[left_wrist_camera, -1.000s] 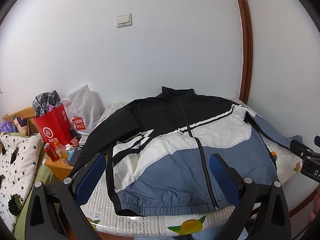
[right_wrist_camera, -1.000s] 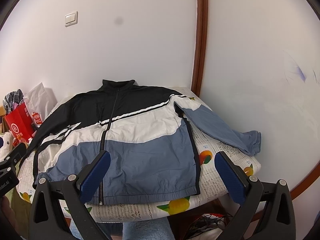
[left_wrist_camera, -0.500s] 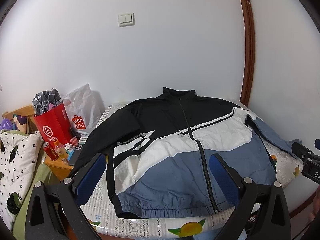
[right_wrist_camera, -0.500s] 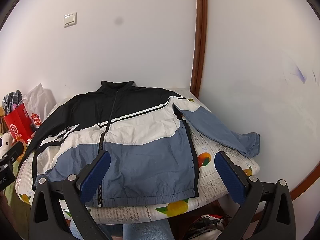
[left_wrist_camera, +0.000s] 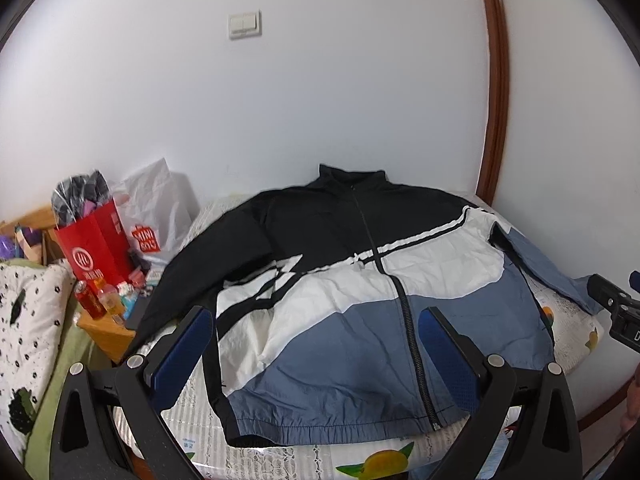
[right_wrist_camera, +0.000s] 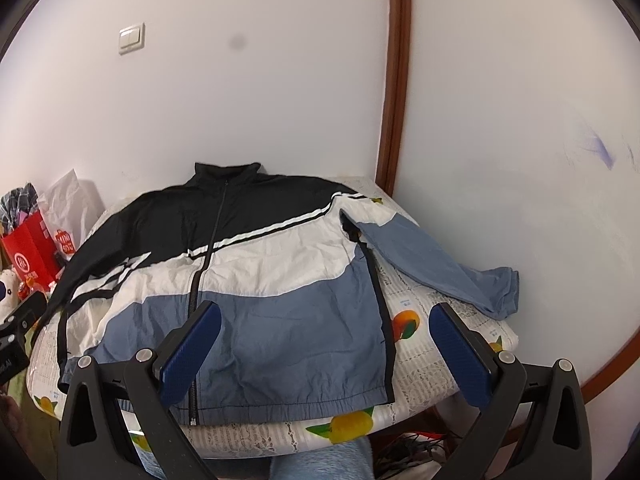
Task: Fold large clothes
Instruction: 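Grasp the black jacket side edge with the left gripper and lift it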
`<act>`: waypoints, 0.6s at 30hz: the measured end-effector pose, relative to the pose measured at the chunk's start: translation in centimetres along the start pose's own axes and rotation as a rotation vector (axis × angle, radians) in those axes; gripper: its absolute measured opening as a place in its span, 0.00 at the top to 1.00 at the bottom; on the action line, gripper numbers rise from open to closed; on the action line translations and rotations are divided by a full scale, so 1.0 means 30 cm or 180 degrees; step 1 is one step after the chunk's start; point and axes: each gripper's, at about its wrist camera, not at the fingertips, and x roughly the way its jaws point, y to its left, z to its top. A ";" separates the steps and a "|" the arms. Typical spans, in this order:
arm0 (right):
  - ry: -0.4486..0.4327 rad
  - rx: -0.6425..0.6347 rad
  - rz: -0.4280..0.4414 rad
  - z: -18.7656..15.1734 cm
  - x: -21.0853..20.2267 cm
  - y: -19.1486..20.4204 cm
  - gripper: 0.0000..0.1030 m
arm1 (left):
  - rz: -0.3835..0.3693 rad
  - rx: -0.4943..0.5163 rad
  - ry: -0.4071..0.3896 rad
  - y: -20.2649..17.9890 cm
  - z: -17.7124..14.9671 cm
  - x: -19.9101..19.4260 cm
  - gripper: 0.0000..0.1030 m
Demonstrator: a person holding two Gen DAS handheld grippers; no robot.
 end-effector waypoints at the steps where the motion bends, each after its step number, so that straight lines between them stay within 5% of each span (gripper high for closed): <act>1: 0.0018 -0.0008 0.0003 0.004 0.011 0.002 0.01 | -0.0022 -0.0010 0.0038 0.011 0.004 0.017 0.00; 12: 0.0290 -0.0127 0.0236 0.050 0.179 0.075 0.01 | 0.0266 -0.0173 0.0431 0.211 0.001 0.214 0.00; 18: 0.0408 -0.0178 0.0295 0.087 0.319 0.176 0.10 | 0.0525 -0.0270 0.0664 0.384 -0.024 0.359 0.00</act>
